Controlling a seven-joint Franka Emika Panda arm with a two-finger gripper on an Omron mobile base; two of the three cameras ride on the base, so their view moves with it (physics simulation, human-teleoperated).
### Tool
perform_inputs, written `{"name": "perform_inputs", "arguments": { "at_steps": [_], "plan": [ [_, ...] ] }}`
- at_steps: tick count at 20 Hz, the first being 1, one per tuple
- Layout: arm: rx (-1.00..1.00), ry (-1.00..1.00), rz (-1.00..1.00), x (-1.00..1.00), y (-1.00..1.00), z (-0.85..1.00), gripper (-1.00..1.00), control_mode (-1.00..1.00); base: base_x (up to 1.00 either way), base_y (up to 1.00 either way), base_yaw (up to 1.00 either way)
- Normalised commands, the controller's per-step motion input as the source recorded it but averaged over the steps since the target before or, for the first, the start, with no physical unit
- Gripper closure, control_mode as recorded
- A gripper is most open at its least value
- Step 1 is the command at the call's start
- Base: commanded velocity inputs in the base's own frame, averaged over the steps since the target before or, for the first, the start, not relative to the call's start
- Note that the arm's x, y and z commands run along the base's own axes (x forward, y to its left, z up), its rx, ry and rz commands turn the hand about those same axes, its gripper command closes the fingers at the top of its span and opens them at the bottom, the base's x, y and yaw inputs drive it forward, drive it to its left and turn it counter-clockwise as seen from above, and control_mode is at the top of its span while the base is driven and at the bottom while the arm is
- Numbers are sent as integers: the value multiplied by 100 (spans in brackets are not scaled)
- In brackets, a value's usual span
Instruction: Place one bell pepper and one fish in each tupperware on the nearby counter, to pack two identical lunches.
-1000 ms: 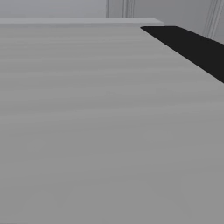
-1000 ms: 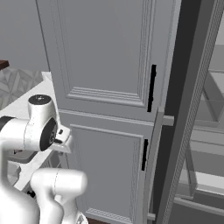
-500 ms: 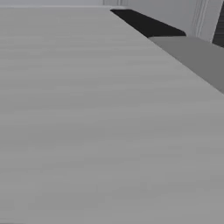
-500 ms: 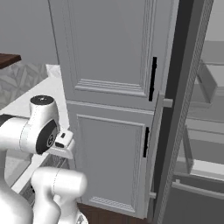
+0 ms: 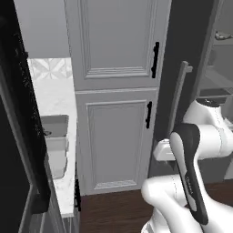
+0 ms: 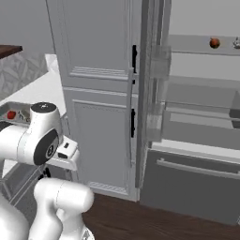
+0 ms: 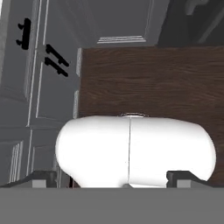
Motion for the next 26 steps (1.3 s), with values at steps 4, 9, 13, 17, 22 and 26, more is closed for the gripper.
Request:
{"name": "perform_inputs", "arguments": {
  "at_steps": [4, 9, 13, 17, 22, 26],
  "plan": [
    [0, 0, 0, 0, 0, 0, -100, 100, -46, -100, -10],
    [0, 0, 0, 0, 0, 0, -100, 100, -7, -100, -17],
    [0, 0, 0, 0, 0, 0, -100, 100, 0, -92, -23],
    [0, 0, 0, 0, 0, 0, -100, 100, 0, -72, -20],
    [0, 0, 0, 0, 0, 0, -100, 100, 16, -28, -6],
    [0, 0, 0, 0, 0, 0, -100, 100, 55, -19, 0]
  ]
}}
